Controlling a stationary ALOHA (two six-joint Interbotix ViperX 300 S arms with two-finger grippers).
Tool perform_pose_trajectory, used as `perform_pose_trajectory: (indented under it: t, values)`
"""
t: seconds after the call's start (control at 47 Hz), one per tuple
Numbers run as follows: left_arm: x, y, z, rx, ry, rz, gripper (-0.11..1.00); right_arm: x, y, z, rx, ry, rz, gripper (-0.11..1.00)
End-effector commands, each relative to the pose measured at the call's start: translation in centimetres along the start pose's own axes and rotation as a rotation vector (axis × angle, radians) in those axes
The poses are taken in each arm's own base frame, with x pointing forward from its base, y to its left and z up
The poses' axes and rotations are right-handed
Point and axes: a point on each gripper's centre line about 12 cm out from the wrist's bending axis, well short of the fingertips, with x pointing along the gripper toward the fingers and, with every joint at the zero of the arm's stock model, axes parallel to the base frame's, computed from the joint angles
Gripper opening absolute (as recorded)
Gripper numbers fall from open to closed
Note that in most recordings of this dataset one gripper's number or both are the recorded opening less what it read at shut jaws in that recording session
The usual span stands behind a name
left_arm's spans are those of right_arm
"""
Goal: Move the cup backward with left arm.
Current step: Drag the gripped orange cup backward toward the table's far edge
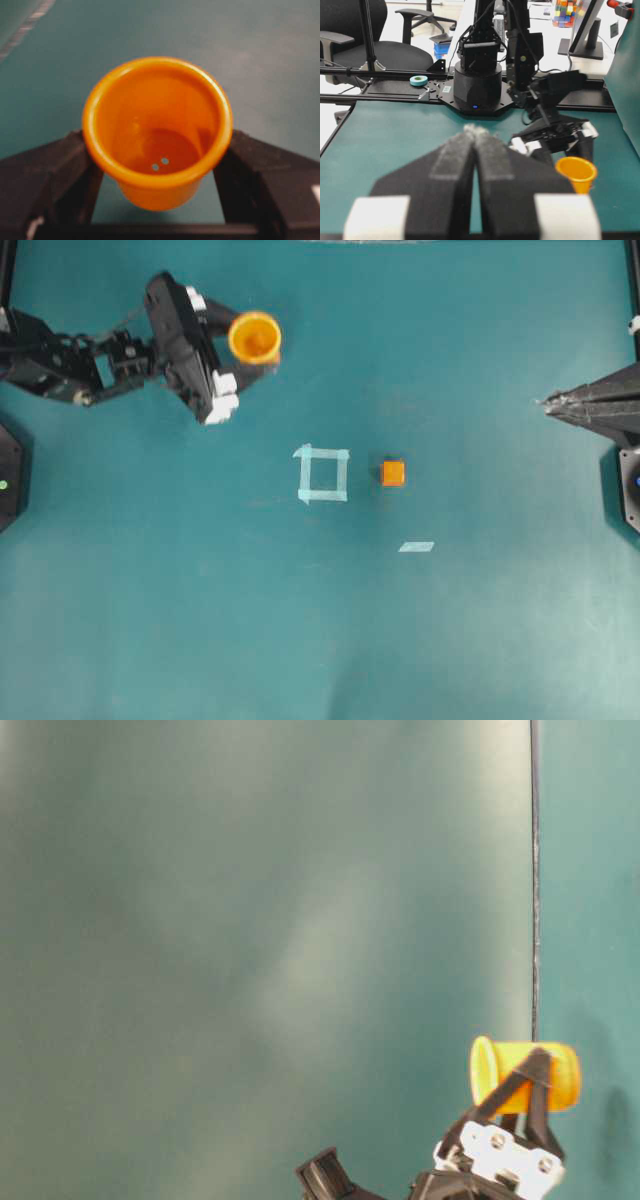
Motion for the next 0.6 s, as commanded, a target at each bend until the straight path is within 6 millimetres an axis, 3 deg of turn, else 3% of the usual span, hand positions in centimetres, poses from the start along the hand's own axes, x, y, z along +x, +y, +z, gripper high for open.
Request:
perform_pose_trajectory:
  t: [0.0,0.234,0.574]
  values:
    - [0.4,1.4,0.8,-0.013,-0.018,0.037,0.63,0.2,-0.1,1.3,-0.002,-0.032,-0.002,0.00]
    - [0.9,5.1,0.7,-0.039,0.027,0.133,0.63,0.2,-0.1,1.3,-0.002,-0.034,-0.002,-0.01]
    - [1.6,8.1,1.0,-0.058,0.033,0.205,0.63,0.2,-0.1,1.3,-0.002,-0.034,-0.002,-0.01]
